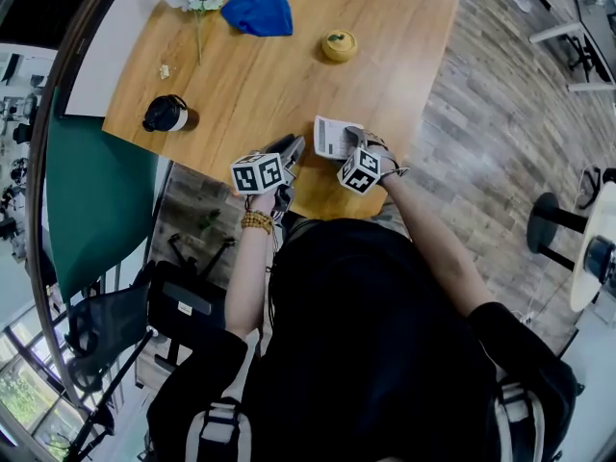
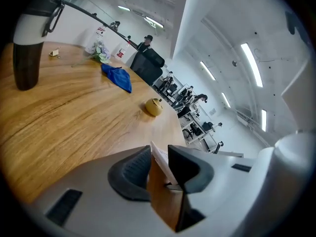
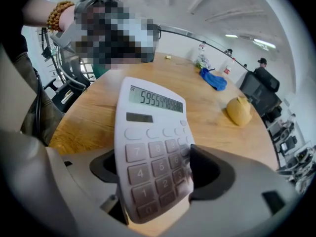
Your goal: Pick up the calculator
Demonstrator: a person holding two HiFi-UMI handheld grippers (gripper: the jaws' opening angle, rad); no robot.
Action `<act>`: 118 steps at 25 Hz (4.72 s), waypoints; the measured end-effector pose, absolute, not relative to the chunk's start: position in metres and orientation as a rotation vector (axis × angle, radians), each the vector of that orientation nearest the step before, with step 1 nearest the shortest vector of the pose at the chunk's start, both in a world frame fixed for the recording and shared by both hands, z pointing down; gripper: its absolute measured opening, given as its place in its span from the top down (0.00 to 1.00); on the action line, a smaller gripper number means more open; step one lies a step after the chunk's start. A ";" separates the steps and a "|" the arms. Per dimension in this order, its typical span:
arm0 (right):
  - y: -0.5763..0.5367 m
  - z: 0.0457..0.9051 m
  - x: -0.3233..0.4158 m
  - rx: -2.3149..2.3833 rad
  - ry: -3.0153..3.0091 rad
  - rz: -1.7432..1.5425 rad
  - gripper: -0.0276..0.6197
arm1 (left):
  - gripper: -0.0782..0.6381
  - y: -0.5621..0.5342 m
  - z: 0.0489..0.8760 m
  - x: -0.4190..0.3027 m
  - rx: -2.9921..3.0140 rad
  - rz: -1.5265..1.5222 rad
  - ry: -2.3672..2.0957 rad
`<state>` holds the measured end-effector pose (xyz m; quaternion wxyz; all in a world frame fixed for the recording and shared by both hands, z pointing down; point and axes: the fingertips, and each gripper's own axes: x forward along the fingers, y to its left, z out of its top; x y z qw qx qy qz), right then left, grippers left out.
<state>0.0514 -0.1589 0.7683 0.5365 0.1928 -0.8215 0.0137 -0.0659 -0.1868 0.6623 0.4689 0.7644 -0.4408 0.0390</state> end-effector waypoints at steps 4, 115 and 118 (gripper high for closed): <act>-0.149 0.770 0.054 0.405 -1.946 0.009 0.35 | 0.74 -0.184 0.665 -0.073 1.870 0.103 -1.109; -0.203 0.394 -0.005 1.168 -2.794 -0.013 0.83 | 0.80 -0.199 0.401 -0.086 2.549 -0.100 -1.881; -0.200 0.405 -0.004 1.157 -2.781 0.018 0.83 | 0.80 -0.197 0.409 -0.085 2.542 -0.089 -1.874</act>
